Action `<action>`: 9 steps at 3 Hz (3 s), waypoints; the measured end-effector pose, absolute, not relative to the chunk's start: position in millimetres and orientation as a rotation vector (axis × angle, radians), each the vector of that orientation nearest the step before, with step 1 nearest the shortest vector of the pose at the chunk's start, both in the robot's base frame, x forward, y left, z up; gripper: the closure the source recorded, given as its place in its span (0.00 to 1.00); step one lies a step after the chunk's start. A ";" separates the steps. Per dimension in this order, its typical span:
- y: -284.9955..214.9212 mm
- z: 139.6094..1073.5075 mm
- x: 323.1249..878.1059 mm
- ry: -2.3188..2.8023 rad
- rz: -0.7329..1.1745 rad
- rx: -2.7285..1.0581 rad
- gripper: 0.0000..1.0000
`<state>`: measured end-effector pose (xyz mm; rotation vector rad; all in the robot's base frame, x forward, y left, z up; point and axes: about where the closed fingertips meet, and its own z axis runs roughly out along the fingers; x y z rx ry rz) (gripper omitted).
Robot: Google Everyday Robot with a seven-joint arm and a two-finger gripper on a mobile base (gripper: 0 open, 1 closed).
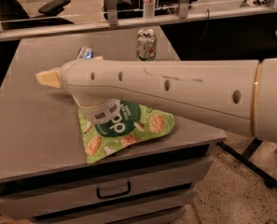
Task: Move redbull can near 7up can
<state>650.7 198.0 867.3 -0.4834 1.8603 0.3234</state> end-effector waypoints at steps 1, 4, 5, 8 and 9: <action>203.6 858.5 652.3 1.878 0.342 -0.471 0.00; 208.1 857.2 654.3 1.881 0.307 -0.461 0.68; 208.3 861.3 652.0 1.880 0.273 -0.473 0.97; 168.5 873.7 651.0 1.862 0.133 -0.476 0.85; 175.6 874.4 659.7 1.836 0.143 -0.479 0.62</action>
Offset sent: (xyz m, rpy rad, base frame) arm 0.0059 0.0091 -0.0249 0.0046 0.0262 -0.0163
